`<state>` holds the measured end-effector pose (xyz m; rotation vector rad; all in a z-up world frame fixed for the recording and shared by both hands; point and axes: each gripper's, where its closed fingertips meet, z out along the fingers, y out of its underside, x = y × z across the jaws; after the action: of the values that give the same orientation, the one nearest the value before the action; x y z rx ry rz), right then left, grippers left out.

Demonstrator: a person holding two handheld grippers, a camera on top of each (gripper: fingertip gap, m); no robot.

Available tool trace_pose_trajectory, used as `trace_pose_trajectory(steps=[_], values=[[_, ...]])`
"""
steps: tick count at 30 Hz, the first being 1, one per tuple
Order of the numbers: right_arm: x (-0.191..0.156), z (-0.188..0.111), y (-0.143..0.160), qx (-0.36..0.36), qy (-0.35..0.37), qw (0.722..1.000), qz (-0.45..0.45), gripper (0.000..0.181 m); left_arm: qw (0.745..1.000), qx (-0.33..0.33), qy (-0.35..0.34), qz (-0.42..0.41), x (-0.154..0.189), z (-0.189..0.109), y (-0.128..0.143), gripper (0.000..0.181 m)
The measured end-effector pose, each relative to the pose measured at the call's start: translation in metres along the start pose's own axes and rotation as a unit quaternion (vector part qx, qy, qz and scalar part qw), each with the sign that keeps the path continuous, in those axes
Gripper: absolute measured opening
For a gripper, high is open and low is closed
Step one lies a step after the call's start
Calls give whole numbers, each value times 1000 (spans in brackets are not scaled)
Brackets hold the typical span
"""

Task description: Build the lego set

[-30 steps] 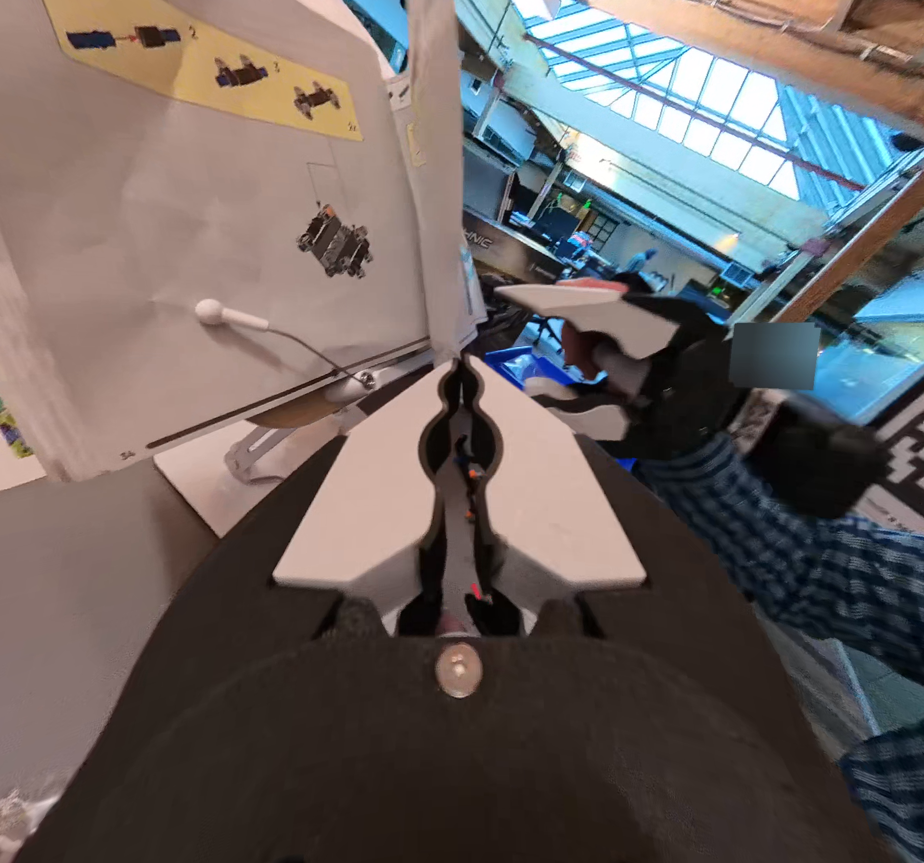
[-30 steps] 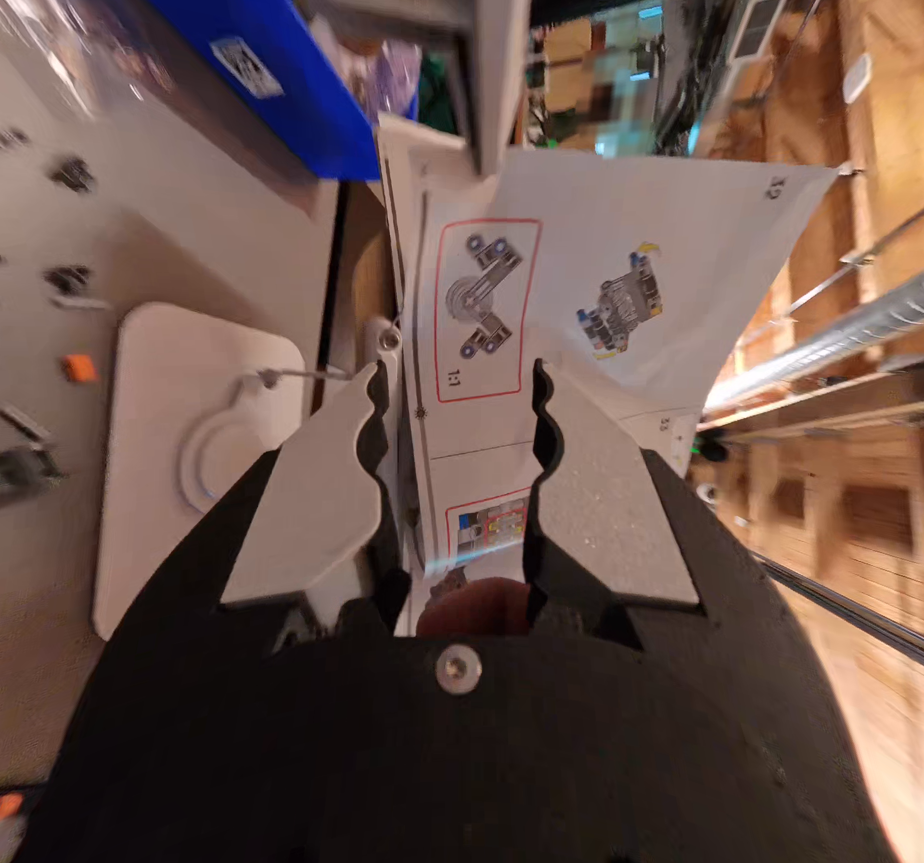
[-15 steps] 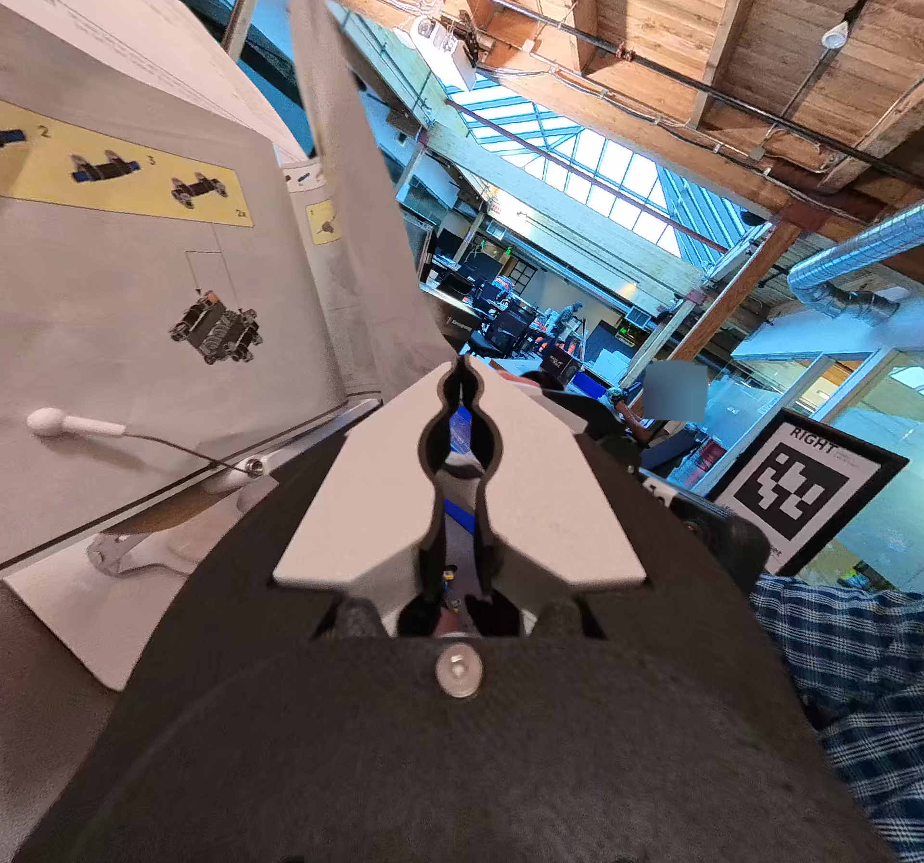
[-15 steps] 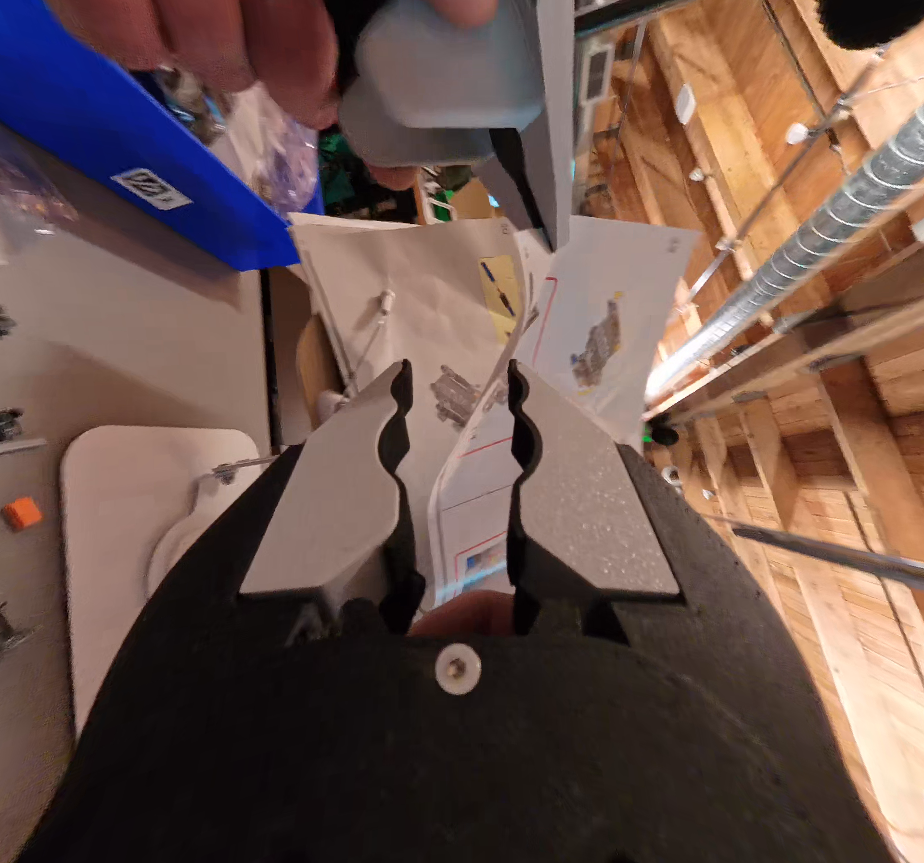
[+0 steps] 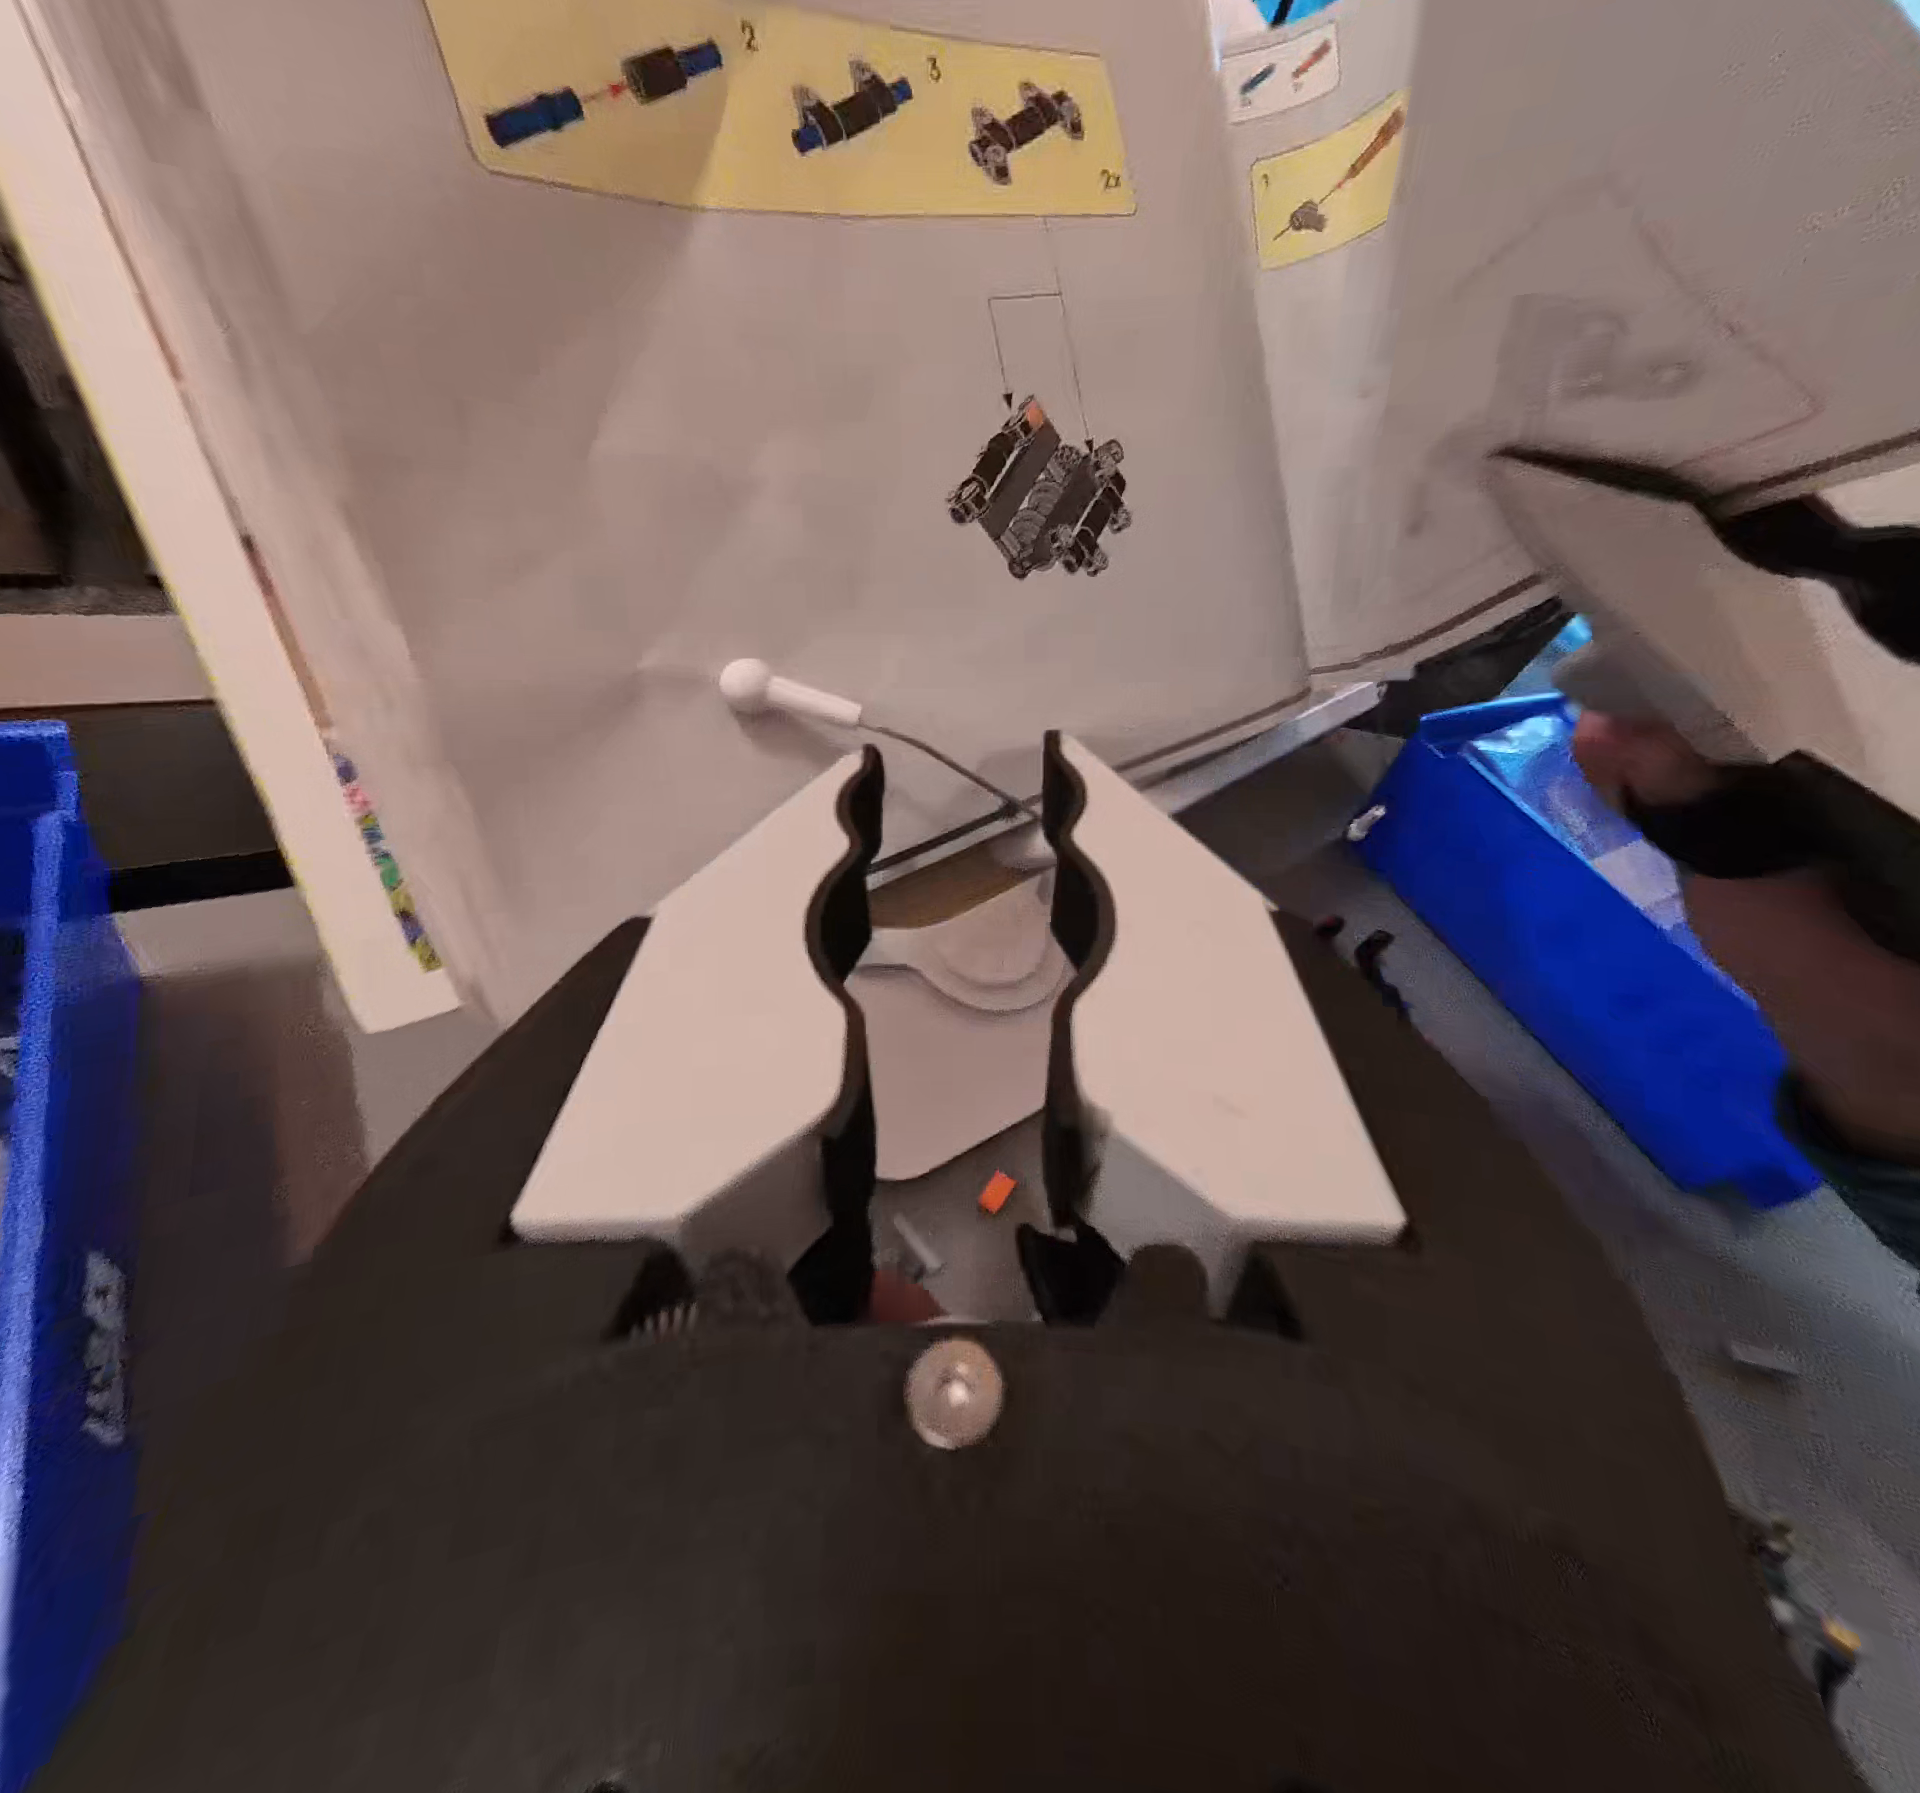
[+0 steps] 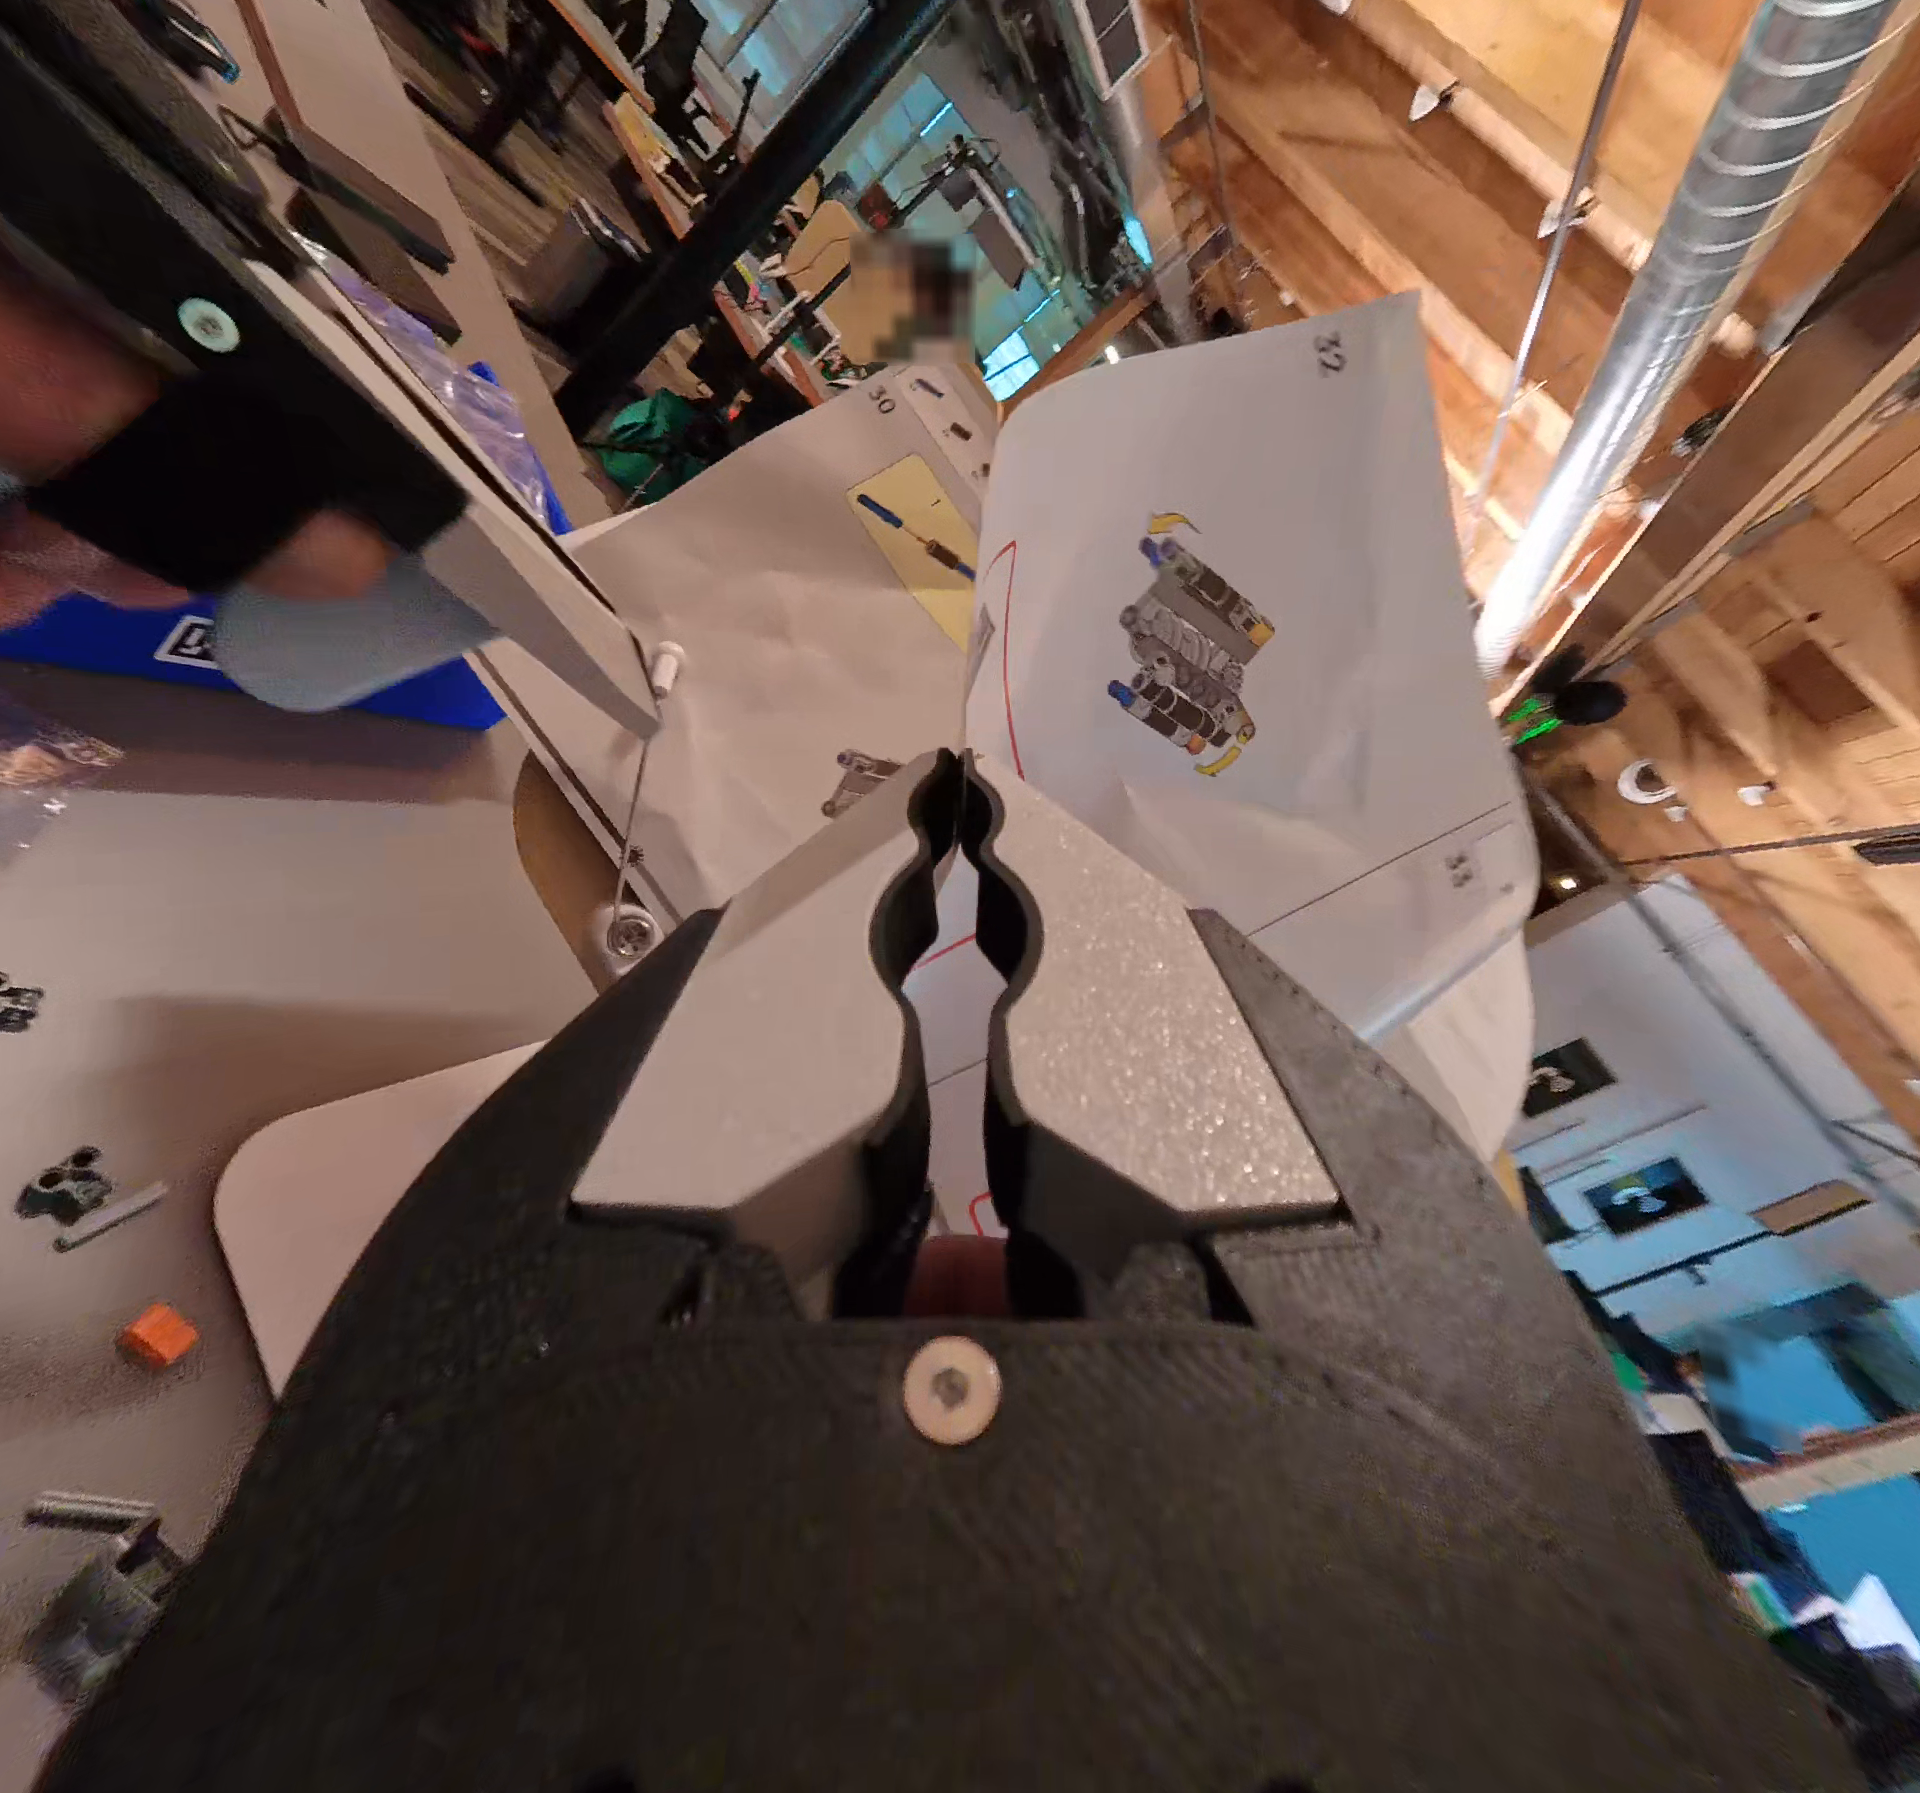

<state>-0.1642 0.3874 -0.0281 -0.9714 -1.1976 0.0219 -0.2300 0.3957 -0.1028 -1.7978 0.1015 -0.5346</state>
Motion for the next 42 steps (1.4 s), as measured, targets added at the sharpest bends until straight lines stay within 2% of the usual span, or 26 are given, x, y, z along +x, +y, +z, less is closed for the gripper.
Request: trace_pose_trajectory(steps=[4,8,15,21,27,31,35,37,40,42], values=[[-9,11,-4,8,-27,999,27,0,999,1,-7,-41,-7,17,0,21],[-8,20,-3,9,-45,997,57,0,997,20,-8,-77,-12,22,-1,7],[-13,29,2,3,-85,992,89,0,992,74,23,-100,-8,17,-1,1],[-44,57,-1,-34,-163,982,91,0,985,128,38,-107,-8,8,6,1],[-84,87,5,-114,-257,952,123,0,976,173,63,-119,-3,-5,17,0],[-102,95,22,-183,-314,927,96,0,976,191,63,-79,3,-12,21,0],[-104,92,22,-183,-350,915,74,0,979,194,60,-21,8,-15,22,0],[-106,91,21,-176,-363,910,92,8,980,193,55,4,8,-15,23,0],[-116,81,12,-171,-428,873,160,31,980,187,48,40,7,-15,24,0],[-118,81,7,-167,-445,857,197,36,981,183,44,52,7,-15,24,0]])
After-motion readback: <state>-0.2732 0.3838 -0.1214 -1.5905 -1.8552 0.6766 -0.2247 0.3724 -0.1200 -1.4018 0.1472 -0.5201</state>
